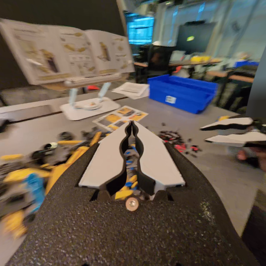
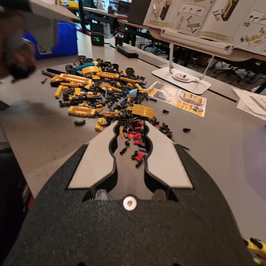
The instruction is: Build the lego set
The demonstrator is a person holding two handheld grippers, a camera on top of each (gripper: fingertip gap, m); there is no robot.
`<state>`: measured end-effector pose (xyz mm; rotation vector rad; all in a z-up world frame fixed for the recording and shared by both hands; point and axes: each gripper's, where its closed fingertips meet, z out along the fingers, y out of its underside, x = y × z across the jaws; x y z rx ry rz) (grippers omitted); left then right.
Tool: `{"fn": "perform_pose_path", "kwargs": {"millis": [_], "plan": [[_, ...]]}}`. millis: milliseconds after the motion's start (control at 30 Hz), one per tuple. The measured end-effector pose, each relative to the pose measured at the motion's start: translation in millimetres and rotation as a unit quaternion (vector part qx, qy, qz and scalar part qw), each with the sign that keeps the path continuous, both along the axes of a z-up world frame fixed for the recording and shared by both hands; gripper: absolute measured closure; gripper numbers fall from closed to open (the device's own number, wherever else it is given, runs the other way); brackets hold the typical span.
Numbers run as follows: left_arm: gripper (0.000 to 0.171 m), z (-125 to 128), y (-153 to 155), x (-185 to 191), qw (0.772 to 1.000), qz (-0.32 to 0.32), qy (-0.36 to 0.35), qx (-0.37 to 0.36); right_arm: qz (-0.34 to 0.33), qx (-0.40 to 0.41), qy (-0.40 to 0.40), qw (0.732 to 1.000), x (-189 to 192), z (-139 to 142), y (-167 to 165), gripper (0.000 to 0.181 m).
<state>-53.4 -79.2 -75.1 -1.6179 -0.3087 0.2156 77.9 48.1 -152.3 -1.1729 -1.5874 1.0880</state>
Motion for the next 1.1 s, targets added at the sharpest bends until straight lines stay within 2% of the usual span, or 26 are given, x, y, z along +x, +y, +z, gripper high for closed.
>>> {"fn": "perform_pose_path", "kwargs": {"millis": [100, 200, 300, 367, 467, 633, 733, 800, 933, 1033, 1100], "plan": [[0.171, 9, -46, -27, 0.997, 0.071, 0.025, -0.033, -0.024, 0.000, -0.009, 1.000, -1, -2, 7, 0.149], [0.171, -17, -72, -47, 0.988, 0.099, 0.002, -0.115, -0.055, -0.018, 0.004, 0.998, -14, 7, 18, 0.150], [0.169, -47, -89, -71, 0.970, 0.127, 0.013, -0.208, -0.045, -0.039, 0.013, 0.998, -34, 25, 20, 0.150], [0.163, -56, -84, -84, 0.964, 0.111, 0.024, -0.240, -0.029, -0.035, 0.019, 0.999, -50, 36, 19, 0.150], [0.158, -65, -56, -96, 0.963, 0.051, 0.026, -0.264, -0.015, -0.022, 0.004, 1.000, -76, 43, 23, 0.149], [0.158, -56, 1, -113, 0.966, -0.014, 0.028, -0.258, 0.013, -0.044, -0.013, 0.999, -118, 52, 23, 0.149], [0.159, -55, 13, -116, 0.969, -0.029, 0.023, -0.244, 0.037, -0.058, -0.012, 0.998, -133, 47, 14, 0.149], [0.160, -61, 4, -120, 0.972, -0.017, 0.025, -0.234, 0.041, -0.059, -0.025, 0.997, -133, 34, 11, 0.149], [0.171, -68, -38, -153, 0.970, 0.080, 0.026, -0.228, 0.025, -0.078, -0.052, 0.995, -124, 16, 20, 0.149], [0.171, -58, -51, -166, 0.977, 0.101, 0.015, -0.188, 0.046, -0.128, -0.049, 0.989, -119, 26, 14, 0.149], [0.171, -51, -60, -175, 0.977, 0.124, 0.024, -0.171, 0.055, -0.129, -0.030, 0.990, -116, 36, 13, 0.149]]}}
